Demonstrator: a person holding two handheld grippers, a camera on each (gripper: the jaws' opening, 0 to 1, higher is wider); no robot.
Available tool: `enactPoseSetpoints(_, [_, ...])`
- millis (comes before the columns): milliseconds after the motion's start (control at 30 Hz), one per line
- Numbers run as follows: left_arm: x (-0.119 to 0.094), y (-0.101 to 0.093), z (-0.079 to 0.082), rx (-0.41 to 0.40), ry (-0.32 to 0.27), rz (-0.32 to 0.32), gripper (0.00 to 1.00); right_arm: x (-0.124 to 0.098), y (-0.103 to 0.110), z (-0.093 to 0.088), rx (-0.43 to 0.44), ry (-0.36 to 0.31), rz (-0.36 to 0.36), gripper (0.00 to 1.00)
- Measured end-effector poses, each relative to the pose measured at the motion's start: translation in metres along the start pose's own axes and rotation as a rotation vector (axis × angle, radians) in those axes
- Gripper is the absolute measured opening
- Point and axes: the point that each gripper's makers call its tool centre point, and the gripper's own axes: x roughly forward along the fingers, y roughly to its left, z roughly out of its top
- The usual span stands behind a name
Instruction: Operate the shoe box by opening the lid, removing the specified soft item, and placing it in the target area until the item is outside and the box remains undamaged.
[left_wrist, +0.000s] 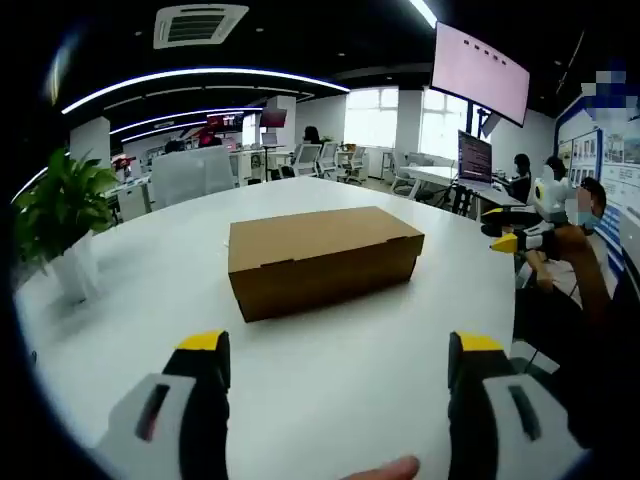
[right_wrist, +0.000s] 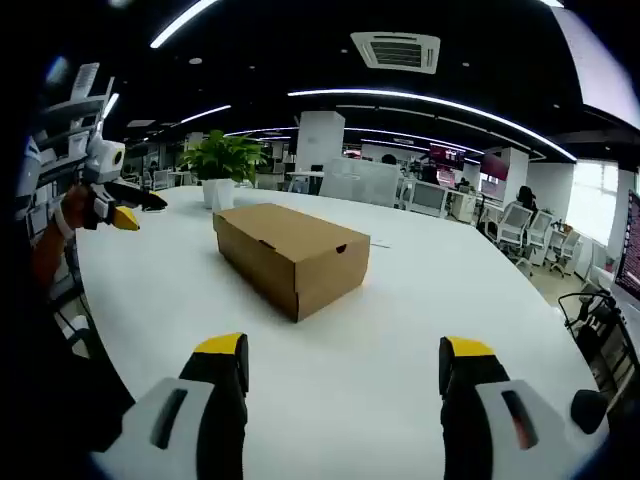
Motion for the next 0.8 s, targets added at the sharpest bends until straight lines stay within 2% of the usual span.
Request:
enactPoseSetpoints(100, [0.003,-0.002,0.002,0.112,-0.011,-0.011,0.71,0.001,0.000,0.000,0.001,0.002,0.002,0.80])
enactPoseSetpoints(133, [0.004,-0.003,0.000,0.123,0.004,-0.014,0.64,0.001,0.000,0.001,0.002,0.000,0.002,0.80])
enactPoseSetpoints(167, [0.005,-0.003,-0.002,0.108,0.014,-0.012,0.64,0.002,0.000,0.002,0.002,-0.002,0.002,0.80])
enactPoseSetpoints(300, [0.009,-0.006,-0.009,0.099,0.032,-0.028,0.69,0.003,-0.001,0.004,-0.008,-0.001,0.002,0.80])
enactPoseSetpoints(433, [0.014,0.002,-0.018,0.080,0.073,0.004,0.78,0.003,0.000,0.006,-0.023,0.011,-0.002,0.80])
enactPoseSetpoints(467, [0.017,0.006,-0.020,0.105,0.080,0.027,0.78,0.001,0.001,-0.002,-0.033,0.069,-0.009,0.82])
enactPoseSetpoints(500, [0.017,0.009,-0.019,0.113,0.080,0.040,0.78,0.001,0.001,-0.004,-0.033,0.088,-0.016,0.82])
enactPoseSetpoints(567, [0.019,0.011,-0.018,0.100,0.085,0.045,0.78,0.002,0.006,-0.005,-0.060,0.085,0.006,0.82])
enactPoseSetpoints(700, [0.018,0.010,-0.013,0.079,0.070,0.040,0.78,-0.001,0.005,-0.005,-0.052,0.083,-0.001,0.87])
enactPoseSetpoints(800, [0.020,0.011,-0.011,0.046,0.060,0.051,0.83,-0.005,0.008,0.002,-0.042,0.051,0.017,0.88])
